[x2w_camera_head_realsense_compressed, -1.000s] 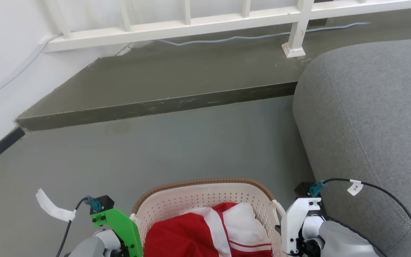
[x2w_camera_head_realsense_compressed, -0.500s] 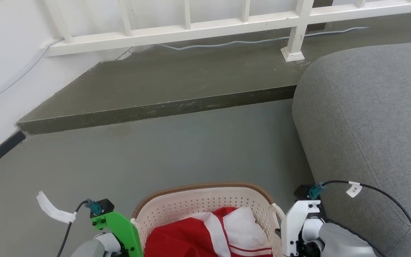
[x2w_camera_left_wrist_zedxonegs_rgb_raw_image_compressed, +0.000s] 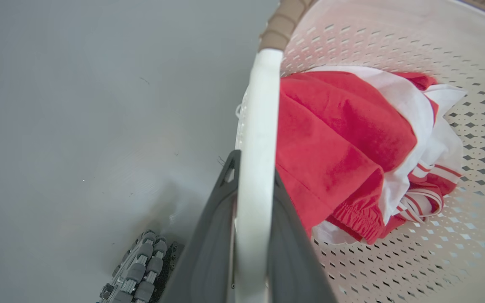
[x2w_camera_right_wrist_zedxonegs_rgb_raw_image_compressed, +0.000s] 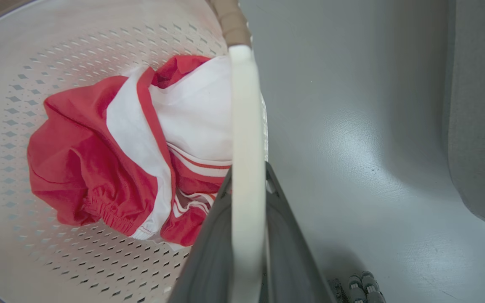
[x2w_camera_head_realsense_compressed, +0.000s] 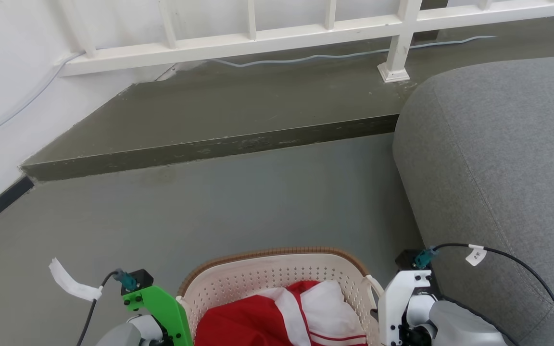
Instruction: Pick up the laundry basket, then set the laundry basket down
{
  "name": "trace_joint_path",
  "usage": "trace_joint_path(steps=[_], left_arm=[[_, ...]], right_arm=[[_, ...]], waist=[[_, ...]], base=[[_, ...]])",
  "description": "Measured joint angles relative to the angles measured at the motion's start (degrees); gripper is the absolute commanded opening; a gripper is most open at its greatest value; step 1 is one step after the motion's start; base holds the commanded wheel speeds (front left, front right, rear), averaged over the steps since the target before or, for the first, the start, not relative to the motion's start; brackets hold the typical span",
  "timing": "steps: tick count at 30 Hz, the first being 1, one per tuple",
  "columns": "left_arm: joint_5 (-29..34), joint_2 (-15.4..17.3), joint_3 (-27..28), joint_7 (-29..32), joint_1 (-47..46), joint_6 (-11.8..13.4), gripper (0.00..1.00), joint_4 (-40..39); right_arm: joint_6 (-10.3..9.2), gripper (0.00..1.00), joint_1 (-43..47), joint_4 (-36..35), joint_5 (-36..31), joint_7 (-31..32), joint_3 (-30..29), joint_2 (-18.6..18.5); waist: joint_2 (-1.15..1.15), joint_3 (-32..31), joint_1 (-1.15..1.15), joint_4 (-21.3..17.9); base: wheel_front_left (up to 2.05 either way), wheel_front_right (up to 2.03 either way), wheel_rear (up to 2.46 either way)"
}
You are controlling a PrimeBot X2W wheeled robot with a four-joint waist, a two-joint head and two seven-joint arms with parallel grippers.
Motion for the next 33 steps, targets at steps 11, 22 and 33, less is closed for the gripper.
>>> trace_joint_path(steps=[11,22,33], left_arm=[[-0.58,0.00,-0.21,0.00,0.05,0.46,0.00,0.00],[-1.02,0.02,-0.22,-0.09,0.04,0.93,0.00,-0.57],[-1.11,0.14,-0.37,-2.11,-1.80,1.27,0.00,-1.88]], right_arm=[[-0.02,0.00,-0.01,-0.16,0.04,-0.01,0.44,-0.02],[-0.54,0.00,-0.85,-0.69,0.53,-0.03,0.74,-0.11],[-1.57,0.00,-3.82,-1.53,0.67,-1.38,0.78,-0.37]], waist=[[0.00,0.31,0.00,-0.06],[0.00,2.14,0.00,-0.14],[0.00,6.60,0.00,-0.39]], base=[[0.00,0.00,0.00],[0.00,0.00,0.00],[0.00,0.00,0.00]])
